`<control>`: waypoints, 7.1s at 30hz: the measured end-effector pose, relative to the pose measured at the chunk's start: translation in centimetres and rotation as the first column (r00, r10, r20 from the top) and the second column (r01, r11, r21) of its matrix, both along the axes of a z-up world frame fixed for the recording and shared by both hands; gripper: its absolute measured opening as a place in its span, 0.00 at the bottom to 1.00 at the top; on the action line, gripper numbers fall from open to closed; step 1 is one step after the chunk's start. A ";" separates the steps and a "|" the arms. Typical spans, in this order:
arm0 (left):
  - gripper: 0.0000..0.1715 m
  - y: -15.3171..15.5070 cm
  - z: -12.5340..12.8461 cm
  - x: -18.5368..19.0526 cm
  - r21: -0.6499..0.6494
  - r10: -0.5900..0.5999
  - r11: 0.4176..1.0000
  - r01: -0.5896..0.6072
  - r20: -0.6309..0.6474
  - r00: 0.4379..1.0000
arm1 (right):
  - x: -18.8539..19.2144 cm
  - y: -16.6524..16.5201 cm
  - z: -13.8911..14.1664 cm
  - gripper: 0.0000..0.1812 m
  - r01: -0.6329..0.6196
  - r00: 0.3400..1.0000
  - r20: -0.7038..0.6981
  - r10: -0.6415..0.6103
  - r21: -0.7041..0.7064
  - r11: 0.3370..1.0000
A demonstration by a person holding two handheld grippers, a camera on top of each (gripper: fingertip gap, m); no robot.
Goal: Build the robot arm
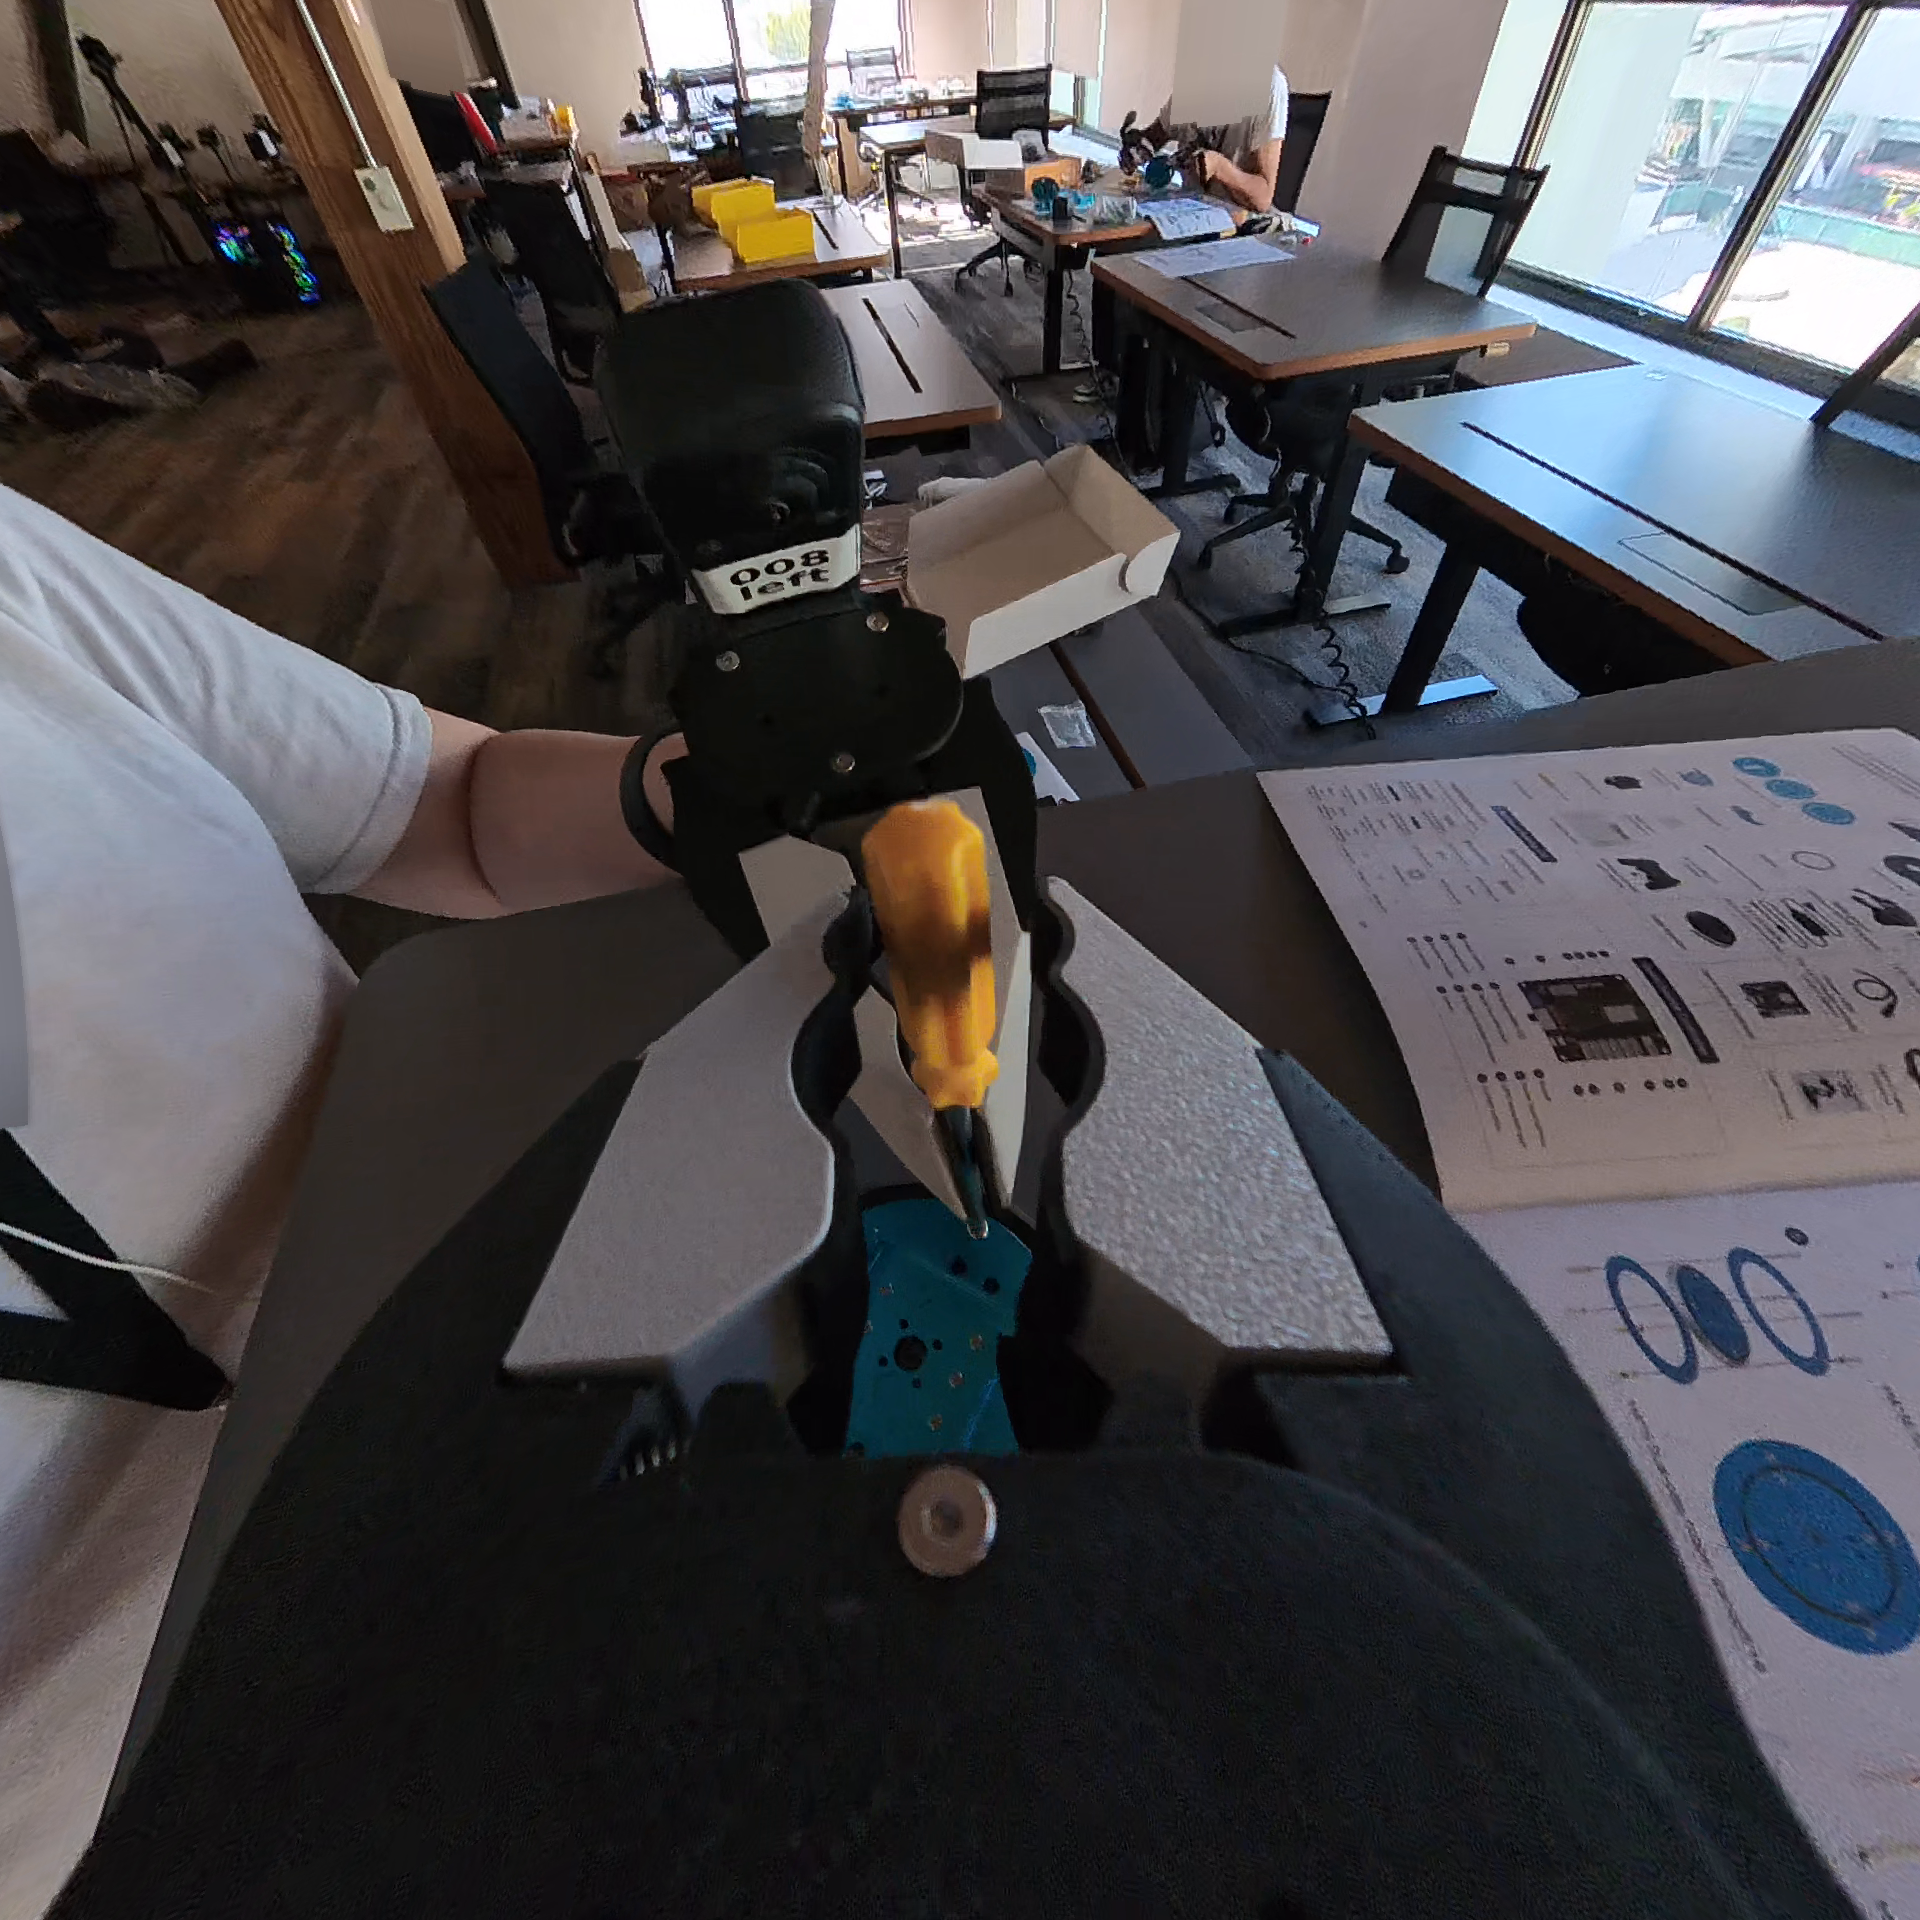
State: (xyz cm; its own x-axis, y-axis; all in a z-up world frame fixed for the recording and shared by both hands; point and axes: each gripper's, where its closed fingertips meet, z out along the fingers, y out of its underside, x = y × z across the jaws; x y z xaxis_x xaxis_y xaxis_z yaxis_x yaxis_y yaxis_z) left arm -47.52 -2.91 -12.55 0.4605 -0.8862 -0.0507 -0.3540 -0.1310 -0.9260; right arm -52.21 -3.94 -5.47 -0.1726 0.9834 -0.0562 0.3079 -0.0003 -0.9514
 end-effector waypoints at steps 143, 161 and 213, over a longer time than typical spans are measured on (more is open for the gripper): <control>0.33 3.0 -3.6 6.3 -0.069 0.143 0.985 -0.157 -0.167 0.975 | 5.1 3.6 0.1 0.10 0.644 0.764 -0.131 -0.632 0.096 0.759; 0.34 3.2 -3.7 6.1 -0.100 0.162 0.979 -0.179 -0.159 0.974 | 6.1 4.2 1.7 0.10 0.644 0.764 -0.181 -0.619 0.160 0.748; 0.34 3.0 -3.7 6.7 -0.086 -0.020 0.996 0.006 -0.163 0.986 | 12.2 4.9 0.3 0.10 0.601 0.795 -0.131 -0.592 0.040 0.798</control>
